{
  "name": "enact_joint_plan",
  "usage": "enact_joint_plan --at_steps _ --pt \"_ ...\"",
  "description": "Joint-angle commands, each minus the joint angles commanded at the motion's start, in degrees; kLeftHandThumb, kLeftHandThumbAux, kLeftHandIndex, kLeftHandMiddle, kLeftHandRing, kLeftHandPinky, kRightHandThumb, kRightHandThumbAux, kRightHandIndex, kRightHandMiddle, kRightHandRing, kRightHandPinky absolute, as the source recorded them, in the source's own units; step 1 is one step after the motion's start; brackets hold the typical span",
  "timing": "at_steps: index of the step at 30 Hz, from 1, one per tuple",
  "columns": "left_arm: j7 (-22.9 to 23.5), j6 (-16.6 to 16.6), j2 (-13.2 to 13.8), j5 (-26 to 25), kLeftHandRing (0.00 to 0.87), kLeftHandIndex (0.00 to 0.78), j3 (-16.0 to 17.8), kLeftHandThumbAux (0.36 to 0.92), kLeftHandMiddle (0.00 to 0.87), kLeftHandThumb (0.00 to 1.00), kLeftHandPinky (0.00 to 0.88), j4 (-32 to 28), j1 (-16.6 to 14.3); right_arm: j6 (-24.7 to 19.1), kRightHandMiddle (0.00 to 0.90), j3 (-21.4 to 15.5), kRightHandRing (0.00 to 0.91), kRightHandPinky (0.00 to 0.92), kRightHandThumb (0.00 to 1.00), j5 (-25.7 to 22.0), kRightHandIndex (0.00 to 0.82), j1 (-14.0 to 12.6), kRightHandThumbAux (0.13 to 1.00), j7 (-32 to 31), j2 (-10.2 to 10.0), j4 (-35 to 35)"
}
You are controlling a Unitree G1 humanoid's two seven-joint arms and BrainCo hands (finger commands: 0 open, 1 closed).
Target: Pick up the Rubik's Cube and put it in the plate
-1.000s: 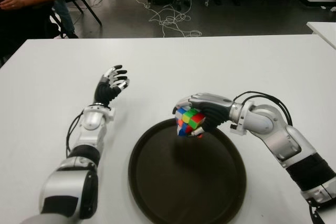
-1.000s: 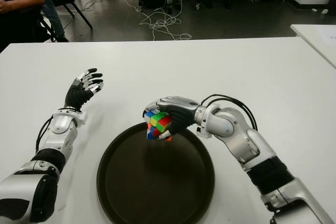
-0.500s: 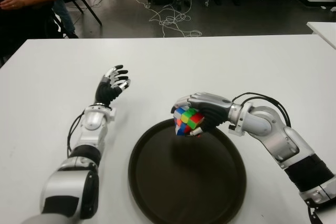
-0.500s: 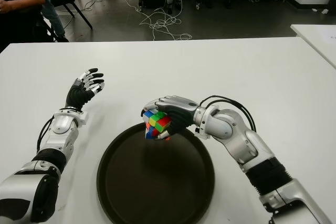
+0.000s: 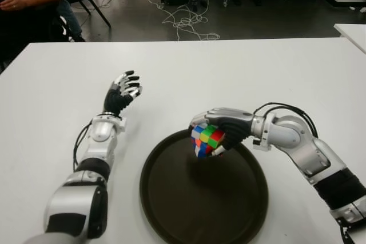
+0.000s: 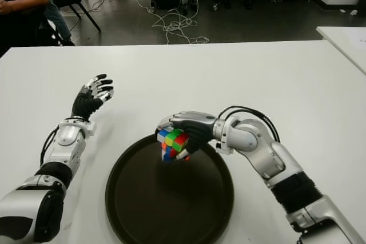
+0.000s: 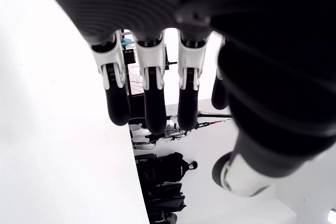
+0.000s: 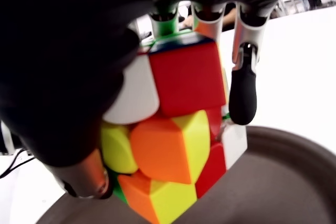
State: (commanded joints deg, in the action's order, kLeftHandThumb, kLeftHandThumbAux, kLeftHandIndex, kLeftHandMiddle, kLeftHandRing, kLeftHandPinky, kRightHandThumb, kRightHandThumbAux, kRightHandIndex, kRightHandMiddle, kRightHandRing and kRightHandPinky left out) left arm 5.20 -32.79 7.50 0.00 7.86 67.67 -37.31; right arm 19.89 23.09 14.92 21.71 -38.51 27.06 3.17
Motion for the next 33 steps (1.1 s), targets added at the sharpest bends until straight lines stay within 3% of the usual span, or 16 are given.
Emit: enact_joint_plan --at_steps 7,23,33 --pt "-0.07 0.15 0.17 0.19 0.233 0.189 -0.08 0.782 0.250 0.134 0.242 0.05 0.04 2.23 0.000 -0.81 0.000 0.000 0.000 -0.70 0.000 -0.37 0.658 1.29 -0.38 1.91" --pt "-0.54 -0.24 0.36 0.67 0.235 0.181 -0.36 0.791 0.247 0.134 0.241 -0.11 0.15 6.58 0.000 -1.98 0.000 0.000 0.000 -1.50 0.000 -0.89 0.569 3.17 -1.39 5.08" --pt "0.23 -0.37 0.27 0.22 0.234 0.182 -0.07 0.796 0.246 0.136 0.244 -0.10 0.11 7.69 0.000 -2.99 0.000 0.000 0.000 -4.25 0.000 -0.69 0.395 2.47 -1.40 5.87"
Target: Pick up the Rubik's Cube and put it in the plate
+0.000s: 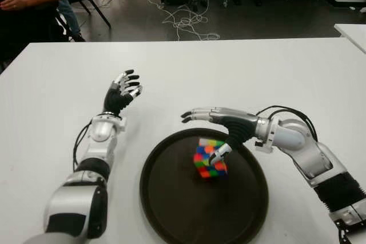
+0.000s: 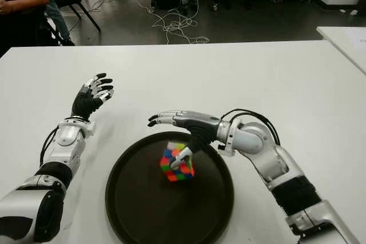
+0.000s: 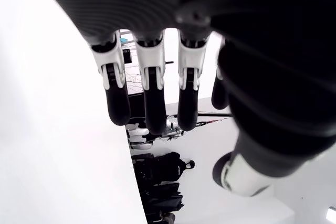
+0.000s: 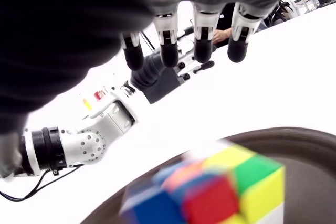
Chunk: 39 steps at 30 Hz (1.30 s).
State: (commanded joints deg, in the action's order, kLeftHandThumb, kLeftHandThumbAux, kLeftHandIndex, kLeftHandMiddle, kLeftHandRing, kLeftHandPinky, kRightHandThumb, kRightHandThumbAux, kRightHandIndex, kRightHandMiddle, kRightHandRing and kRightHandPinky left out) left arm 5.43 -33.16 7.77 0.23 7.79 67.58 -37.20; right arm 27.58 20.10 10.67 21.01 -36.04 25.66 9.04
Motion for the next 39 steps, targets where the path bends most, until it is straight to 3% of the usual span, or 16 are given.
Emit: enact_joint_plan --at_steps 8,14,18,20,24,27,29,32,36,39 --pt "-0.93 -0.53 0.11 0.66 0.235 0.196 -0.40 0.802 0.255 0.126 0.244 -0.01 0.12 1.80 0.000 -2.97 0.000 0.000 0.000 -4.28 0.000 1.41 0.306 -0.65 0.29 1.91" --pt "-1.22 0.05 0.44 1.17 0.228 0.189 -0.63 0.786 0.251 0.112 0.218 0.42 -0.13 0.94 0.024 -10.16 0.007 0.012 0.000 -12.99 0.004 4.67 0.299 -2.47 0.99 8.93" --pt "-1.20 0.06 0.55 1.35 0.227 0.185 -0.77 0.780 0.248 0.104 0.217 0.50 -0.12 0.04 0.079 -12.96 0.042 0.051 0.000 -14.92 0.033 6.26 0.329 -2.23 0.72 10.93" --pt "-1.13 -0.02 0.58 1.38 0.227 0.184 -0.78 0.779 0.248 0.102 0.216 0.53 -0.09 -0.53 0.115 -14.50 0.080 0.095 0.000 -15.03 0.058 5.44 0.358 -0.12 0.14 10.10" --pt "-0.65 -0.45 0.59 1.16 0.232 0.191 -0.64 0.779 0.253 0.110 0.228 0.63 -0.10 0.13 0.313 -18.62 0.308 0.330 0.000 -12.03 0.245 3.08 0.538 10.51 -2.93 10.69" --pt "-0.34 -0.34 0.69 1.12 0.232 0.197 -0.65 0.784 0.251 0.120 0.234 0.58 -0.23 1.30 0.454 -21.91 0.478 0.514 0.007 -9.93 0.371 5.22 0.652 20.71 -5.67 20.11" --pt "-0.33 -0.21 0.77 1.19 0.232 0.200 -0.68 0.785 0.251 0.128 0.237 0.63 -0.29 1.66 0.569 -22.71 0.604 0.652 0.024 -9.76 0.451 5.98 0.721 23.99 -7.10 24.42" --pt "-0.45 -0.03 0.86 1.30 0.234 0.203 -0.73 0.783 0.253 0.135 0.242 0.71 -0.33 1.43 0.640 -24.48 0.672 0.715 0.039 -11.39 0.498 6.97 0.768 26.82 -8.72 31.71" --pt "-0.40 0.00 0.88 1.19 0.238 0.196 -0.63 0.774 0.253 0.133 0.245 0.82 -0.33 -3.77 0.660 -27.69 0.690 0.725 0.047 -15.24 0.516 9.87 0.801 27.09 -9.27 39.65" --pt "-0.28 -0.12 0.83 1.13 0.239 0.196 -0.60 0.774 0.255 0.126 0.243 0.79 -0.29 -6.67 0.651 -28.70 0.684 0.716 0.067 -15.59 0.512 13.07 0.823 28.16 -9.79 47.37"
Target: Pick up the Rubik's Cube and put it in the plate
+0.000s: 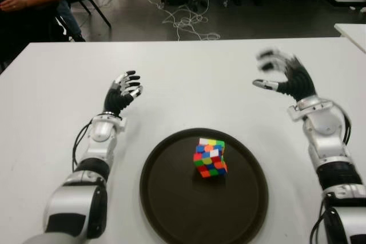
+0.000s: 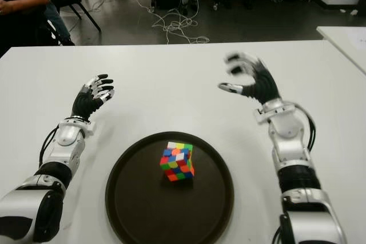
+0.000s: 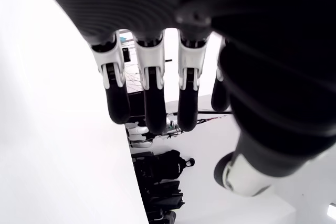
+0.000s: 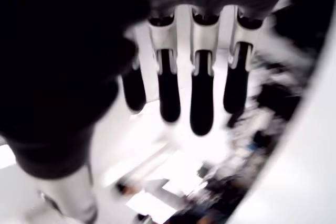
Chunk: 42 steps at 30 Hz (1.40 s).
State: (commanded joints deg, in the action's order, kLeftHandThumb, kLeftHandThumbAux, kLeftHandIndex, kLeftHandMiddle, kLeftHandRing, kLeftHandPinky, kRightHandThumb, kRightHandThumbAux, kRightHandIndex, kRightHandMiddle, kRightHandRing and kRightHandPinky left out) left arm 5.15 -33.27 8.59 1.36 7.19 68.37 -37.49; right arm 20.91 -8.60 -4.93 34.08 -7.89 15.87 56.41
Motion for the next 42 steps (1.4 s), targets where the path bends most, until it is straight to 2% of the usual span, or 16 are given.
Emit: enact_joint_plan --at_steps 3,6,8,12,18,25,32,42 --pt "0.03 0.02 -0.02 0.00 0.241 0.199 -0.01 0.776 0.258 0.124 0.245 0.00 0.01 -0.02 0.645 -0.19 0.680 0.712 0.081 0.55 0.508 1.10 0.837 1.01 -0.55 3.06" --pt "0.40 0.42 -0.20 -0.19 0.246 0.199 0.03 0.772 0.261 0.131 0.251 0.00 -0.02 -1.07 0.640 1.83 0.676 0.705 0.084 4.05 0.505 2.13 0.844 7.26 -2.95 5.95" --pt "0.67 0.63 -0.30 -0.31 0.250 0.195 0.04 0.766 0.260 0.142 0.259 -0.02 -0.02 -1.26 0.627 3.01 0.660 0.685 0.078 5.86 0.503 2.42 0.850 10.33 -3.79 6.54" --pt "1.04 0.74 -0.32 -0.27 0.247 0.193 -0.03 0.771 0.260 0.140 0.247 -0.15 -0.01 -0.98 0.561 4.82 0.595 0.610 0.102 9.21 0.486 2.93 0.847 15.12 -3.93 7.60" --pt "1.31 0.70 -0.43 -0.37 0.244 0.196 0.05 0.784 0.259 0.119 0.243 -0.26 -0.01 0.76 0.519 5.59 0.551 0.569 0.167 11.15 0.468 2.16 0.840 18.14 -4.65 7.24" --pt "1.18 1.36 -0.55 -0.70 0.242 0.188 0.26 0.774 0.253 0.131 0.242 -0.34 -0.05 4.92 0.440 6.49 0.467 0.493 0.153 13.47 0.389 1.42 0.838 23.23 -4.98 6.93" --pt "1.14 1.67 -0.66 -1.12 0.245 0.186 0.61 0.766 0.252 0.135 0.249 -0.48 0.06 6.45 0.410 6.28 0.437 0.474 0.140 13.97 0.342 1.80 0.836 25.56 -4.99 7.98" --pt "1.19 2.13 -0.73 -1.13 0.240 0.182 0.51 0.773 0.248 0.148 0.252 -0.57 0.11 7.65 0.411 4.59 0.439 0.471 0.142 11.60 0.330 2.10 0.861 23.12 -5.05 9.01"
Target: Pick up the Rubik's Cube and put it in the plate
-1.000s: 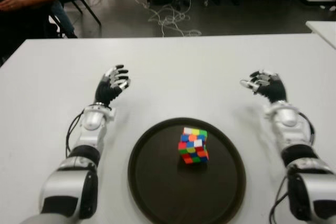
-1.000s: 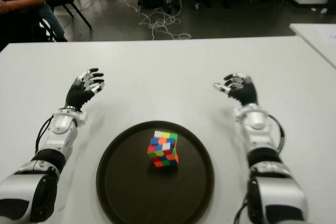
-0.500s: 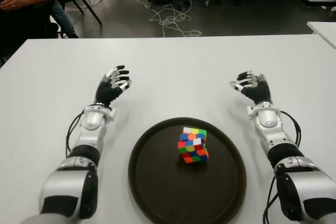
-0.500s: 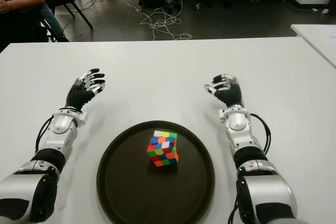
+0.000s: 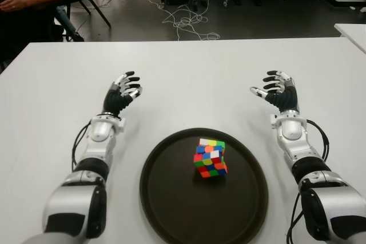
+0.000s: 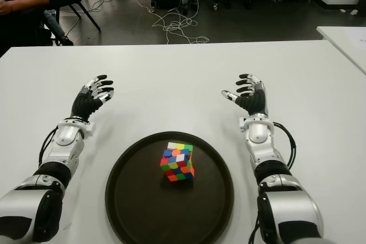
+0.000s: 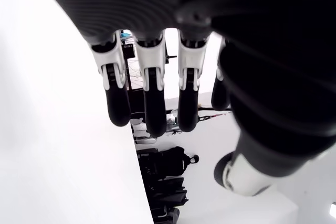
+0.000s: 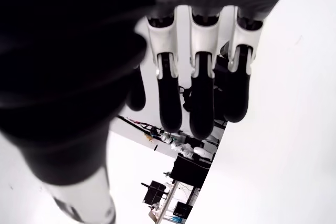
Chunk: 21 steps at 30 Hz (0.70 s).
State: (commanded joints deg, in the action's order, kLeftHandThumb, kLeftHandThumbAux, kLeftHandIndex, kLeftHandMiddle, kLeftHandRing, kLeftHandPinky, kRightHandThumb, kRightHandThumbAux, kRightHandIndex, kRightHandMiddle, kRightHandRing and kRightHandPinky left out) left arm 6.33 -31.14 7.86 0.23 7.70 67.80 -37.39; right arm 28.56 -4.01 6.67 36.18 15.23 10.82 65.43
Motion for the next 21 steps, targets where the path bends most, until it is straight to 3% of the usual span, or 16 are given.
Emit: enact_joint_plan --at_steps 7,21 --pt "-0.02 -0.08 -0.04 0.21 0.239 0.190 -0.21 0.793 0.251 0.156 0.251 0.13 -0.03 1.43 0.405 -0.78 0.430 0.450 0.135 -1.62 0.315 -0.15 0.861 -2.92 -0.21 0.26" --pt "-0.11 0.25 -0.18 0.03 0.246 0.184 -0.08 0.776 0.250 0.132 0.257 0.02 -0.10 4.23 0.408 -1.48 0.441 0.465 0.075 -1.94 0.325 -0.27 0.843 -5.13 -0.36 0.92"
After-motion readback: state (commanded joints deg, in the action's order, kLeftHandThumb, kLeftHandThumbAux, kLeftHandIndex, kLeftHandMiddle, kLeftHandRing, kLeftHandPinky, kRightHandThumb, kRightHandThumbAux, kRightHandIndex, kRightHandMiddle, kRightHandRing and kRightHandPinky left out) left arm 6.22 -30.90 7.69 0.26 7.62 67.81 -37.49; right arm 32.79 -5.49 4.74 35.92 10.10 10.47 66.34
